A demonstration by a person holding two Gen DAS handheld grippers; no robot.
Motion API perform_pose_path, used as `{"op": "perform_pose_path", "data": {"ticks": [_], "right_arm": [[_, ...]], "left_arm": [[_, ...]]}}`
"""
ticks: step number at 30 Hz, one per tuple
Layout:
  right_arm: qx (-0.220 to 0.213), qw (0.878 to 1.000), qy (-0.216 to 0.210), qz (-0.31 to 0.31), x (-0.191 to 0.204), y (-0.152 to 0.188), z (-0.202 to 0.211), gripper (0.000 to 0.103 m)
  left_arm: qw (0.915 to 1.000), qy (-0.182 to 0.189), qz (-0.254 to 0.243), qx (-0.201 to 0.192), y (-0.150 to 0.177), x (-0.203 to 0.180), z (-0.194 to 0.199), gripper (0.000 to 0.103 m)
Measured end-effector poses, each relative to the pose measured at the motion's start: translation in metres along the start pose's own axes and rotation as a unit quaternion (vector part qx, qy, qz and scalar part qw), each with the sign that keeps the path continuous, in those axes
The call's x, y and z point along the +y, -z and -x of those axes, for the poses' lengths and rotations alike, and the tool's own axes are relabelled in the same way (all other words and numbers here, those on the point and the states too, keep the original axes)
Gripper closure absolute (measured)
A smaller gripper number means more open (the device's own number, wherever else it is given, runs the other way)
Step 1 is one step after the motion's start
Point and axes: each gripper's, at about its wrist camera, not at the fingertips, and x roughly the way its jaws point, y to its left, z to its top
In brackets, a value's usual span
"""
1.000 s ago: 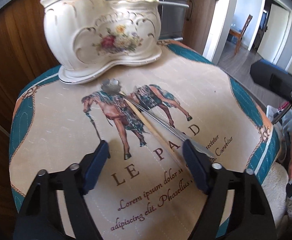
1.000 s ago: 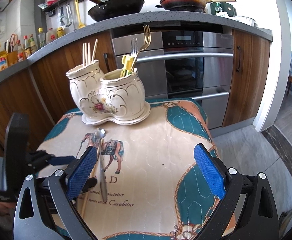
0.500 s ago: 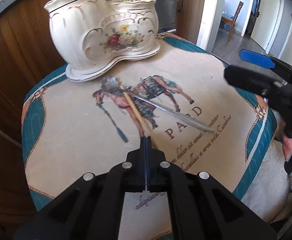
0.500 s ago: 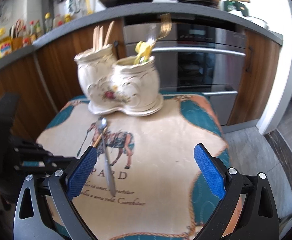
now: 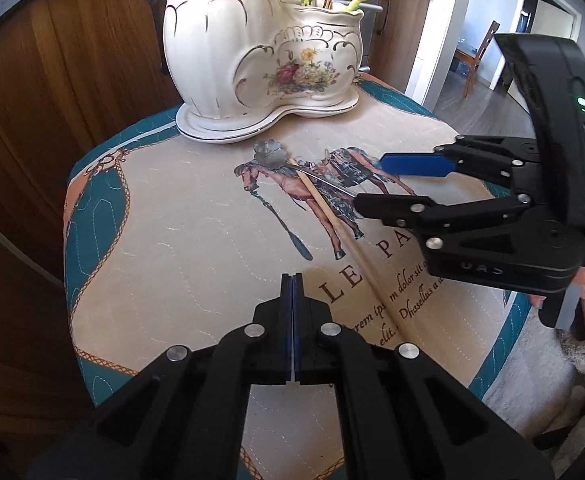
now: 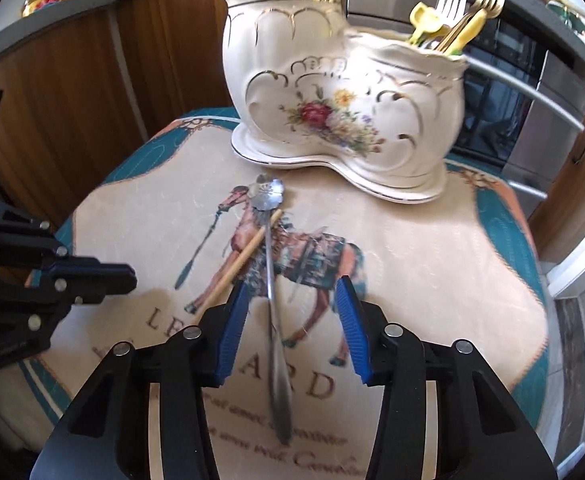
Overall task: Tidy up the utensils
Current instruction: 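Grasp the last wooden chopstick with left tool while right tool grasps the silver spoon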
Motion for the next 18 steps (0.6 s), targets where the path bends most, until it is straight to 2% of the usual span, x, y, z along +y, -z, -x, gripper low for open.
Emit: {"op": "perform_pose_path", "data": {"ticks": [2,4,8,11,16,18], "right_arm": [[0.004,1.000,-0.007,-0.002,0.002,-0.005,-0.006,0.063],[0.010,1.000,0.003,0.010,0.006,-0.009,-0.013,0.072],[0.023,0.999,-0.003,0.022,0.010,-0.016,-0.021,0.081],[0.031,0.999,-0.021,0.022,0.011,-0.019,-0.023,0.099],[0.002,1.000,-0.021,0.011,0.011,-0.011,-0.006,0.099],[-0.017,1.000,-0.020,0.000,0.007,-0.008,0.005,0.099]], "left_arm": [[1.0000,0.002,0.000,-0.002,0.001,0.001,0.001,0.103],[1.0000,0.004,0.000,-0.004,0.000,0.001,0.003,0.103],[1.0000,0.007,0.000,-0.005,0.001,0.003,0.007,0.103],[0.9999,0.012,0.003,-0.006,0.001,0.003,0.008,0.103],[0.9995,0.032,0.009,-0.002,-0.003,-0.003,0.007,0.103],[0.9994,0.034,0.006,0.003,-0.004,-0.010,0.005,0.096]]}}
